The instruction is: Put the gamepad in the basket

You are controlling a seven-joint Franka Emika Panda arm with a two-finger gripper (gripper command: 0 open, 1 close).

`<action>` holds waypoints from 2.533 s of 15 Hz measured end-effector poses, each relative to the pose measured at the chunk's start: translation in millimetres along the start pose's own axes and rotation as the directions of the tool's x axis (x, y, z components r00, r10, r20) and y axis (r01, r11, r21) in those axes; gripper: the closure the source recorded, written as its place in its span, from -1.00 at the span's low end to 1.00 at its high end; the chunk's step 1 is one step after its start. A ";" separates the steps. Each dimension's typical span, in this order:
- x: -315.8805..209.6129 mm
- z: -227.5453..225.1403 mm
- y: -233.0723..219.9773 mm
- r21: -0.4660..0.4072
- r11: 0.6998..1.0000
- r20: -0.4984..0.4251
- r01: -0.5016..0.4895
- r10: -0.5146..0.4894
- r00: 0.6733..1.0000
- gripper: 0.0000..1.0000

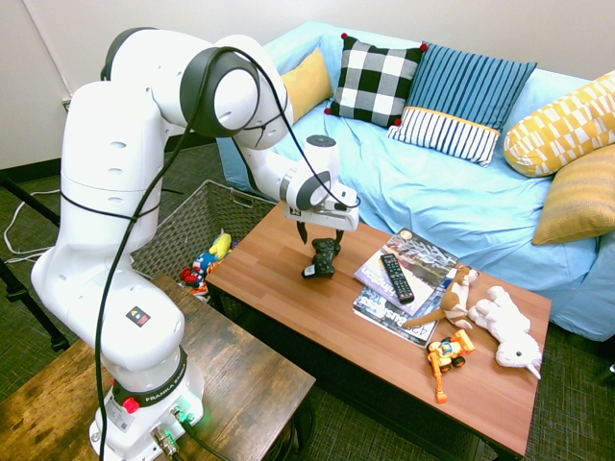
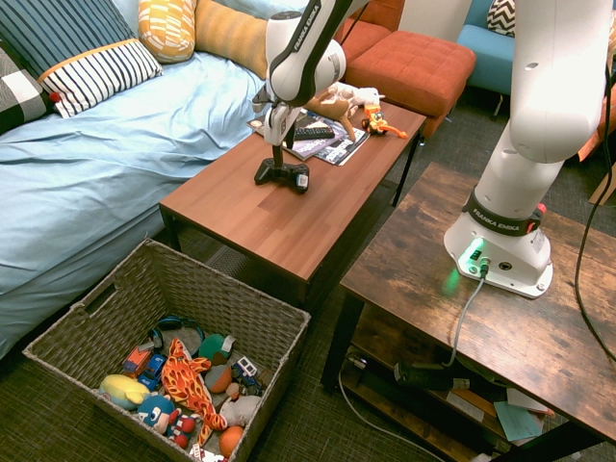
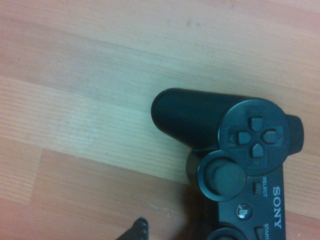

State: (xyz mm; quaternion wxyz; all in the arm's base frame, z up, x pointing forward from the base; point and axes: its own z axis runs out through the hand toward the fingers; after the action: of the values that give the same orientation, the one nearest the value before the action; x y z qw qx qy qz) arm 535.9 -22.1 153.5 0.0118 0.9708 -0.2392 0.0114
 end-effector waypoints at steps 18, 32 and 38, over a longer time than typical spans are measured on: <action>24.8 67.4 1.2 -0.001 0.998 0.057 -0.057 0.057 0.997 1.00; 9.2 -7.9 -14.7 0.081 0.994 0.037 -0.068 0.065 0.997 1.00; -75.1 -57.2 -142.5 0.108 0.994 -0.010 -0.027 0.028 1.000 1.00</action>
State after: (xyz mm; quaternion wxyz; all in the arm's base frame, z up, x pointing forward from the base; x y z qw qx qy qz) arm 534.7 140.5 206.1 -0.0393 0.9666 -0.2514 0.0301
